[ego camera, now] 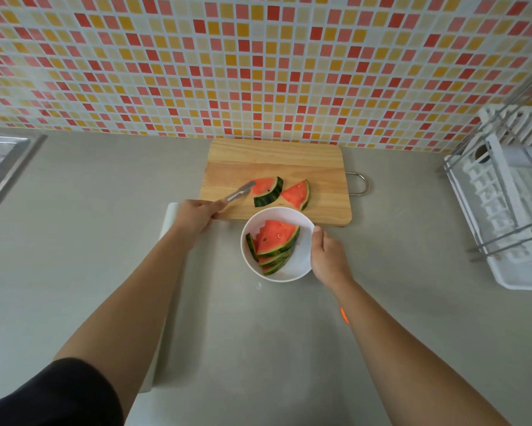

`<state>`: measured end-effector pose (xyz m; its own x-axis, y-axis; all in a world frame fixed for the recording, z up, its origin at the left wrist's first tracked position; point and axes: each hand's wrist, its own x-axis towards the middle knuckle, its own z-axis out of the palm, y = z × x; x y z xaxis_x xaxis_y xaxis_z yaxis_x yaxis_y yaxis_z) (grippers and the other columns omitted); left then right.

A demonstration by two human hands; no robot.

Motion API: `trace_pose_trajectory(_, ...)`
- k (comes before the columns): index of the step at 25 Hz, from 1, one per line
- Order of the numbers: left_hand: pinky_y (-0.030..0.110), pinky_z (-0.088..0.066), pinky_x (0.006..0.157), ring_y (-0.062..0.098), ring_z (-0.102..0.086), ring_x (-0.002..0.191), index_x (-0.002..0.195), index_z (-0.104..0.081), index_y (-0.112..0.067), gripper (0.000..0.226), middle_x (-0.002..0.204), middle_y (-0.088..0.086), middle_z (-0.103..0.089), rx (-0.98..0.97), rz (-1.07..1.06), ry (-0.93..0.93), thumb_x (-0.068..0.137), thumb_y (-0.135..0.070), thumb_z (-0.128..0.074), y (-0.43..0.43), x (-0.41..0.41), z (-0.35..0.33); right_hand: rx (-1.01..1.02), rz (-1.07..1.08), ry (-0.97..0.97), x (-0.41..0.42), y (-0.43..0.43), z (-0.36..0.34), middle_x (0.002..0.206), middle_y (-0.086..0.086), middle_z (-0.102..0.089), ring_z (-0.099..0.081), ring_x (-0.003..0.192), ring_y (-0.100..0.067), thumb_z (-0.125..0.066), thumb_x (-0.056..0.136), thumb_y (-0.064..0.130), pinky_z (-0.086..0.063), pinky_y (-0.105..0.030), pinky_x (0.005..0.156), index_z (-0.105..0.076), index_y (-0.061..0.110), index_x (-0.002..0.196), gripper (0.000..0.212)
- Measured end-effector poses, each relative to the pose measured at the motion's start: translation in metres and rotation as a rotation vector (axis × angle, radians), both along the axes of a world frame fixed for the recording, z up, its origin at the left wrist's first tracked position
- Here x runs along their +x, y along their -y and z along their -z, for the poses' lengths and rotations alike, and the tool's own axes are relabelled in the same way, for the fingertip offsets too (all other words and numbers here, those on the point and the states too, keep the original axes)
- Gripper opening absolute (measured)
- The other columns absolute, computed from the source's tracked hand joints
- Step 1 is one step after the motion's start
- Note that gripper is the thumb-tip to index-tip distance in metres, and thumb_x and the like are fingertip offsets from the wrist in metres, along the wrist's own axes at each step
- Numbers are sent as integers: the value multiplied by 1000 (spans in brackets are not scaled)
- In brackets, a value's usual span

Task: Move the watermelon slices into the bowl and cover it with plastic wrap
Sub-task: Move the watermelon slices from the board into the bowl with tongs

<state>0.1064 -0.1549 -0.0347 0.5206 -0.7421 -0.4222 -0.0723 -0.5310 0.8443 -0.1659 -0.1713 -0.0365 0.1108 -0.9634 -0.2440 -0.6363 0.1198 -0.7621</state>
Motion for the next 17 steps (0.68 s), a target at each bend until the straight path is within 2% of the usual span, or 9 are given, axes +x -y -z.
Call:
trace_pose_trajectory(3, 27, -27, 49, 17, -32, 45, 62, -68, -10, 39, 57, 3, -45, 36, 33, 27, 67, -47, -77, 11, 5, -2, -5, -3, 17, 0, 1, 2, 69, 1, -53, -52, 71, -22, -24, 99, 35, -32, -30, 63, -51, 16, 77, 39)
trace_pose_trajectory(6, 22, -27, 43, 13, -32, 40, 74, -73, -8, 37, 53, -2, -49, 58, 27, -97, 67, -44, -77, 17, 4, -3, -8, -4, 12, 0, 0, 2, 67, 2, -52, -52, 70, -22, -24, 99, 35, -32, -30, 60, -50, 17, 76, 39)
trace_pose_trajectory(9, 17, -25, 36, 6, -32, 33, 72, -75, -13, 27, 46, -10, -52, 39, 11, -199, 71, -40, -77, 16, 5, -3, -9, -2, 17, 0, 0, 3, 72, -4, -56, -53, 72, -23, -24, 99, 35, -34, -31, 60, -52, 16, 77, 40)
trace_pose_trajectory(14, 15, -24, 34, 4, -31, 37, 74, -78, -13, 26, 54, -7, -52, -12, 112, -306, 70, -39, -76, 18, 7, -10, -13, -3, 14, 1, 2, 3, 72, -5, -55, -53, 72, -26, -24, 99, 35, -34, -31, 64, -53, 11, 79, 43)
trace_pose_trajectory(17, 15, -26, 36, 5, -32, 40, 76, -77, -14, 24, 59, -4, -53, -55, 197, -271, 66, -36, -78, 22, 4, -14, -19, -6, 10, 1, 2, 4, 71, -5, -55, -53, 72, -27, -24, 99, 35, -34, -32, 63, -54, 10, 80, 43)
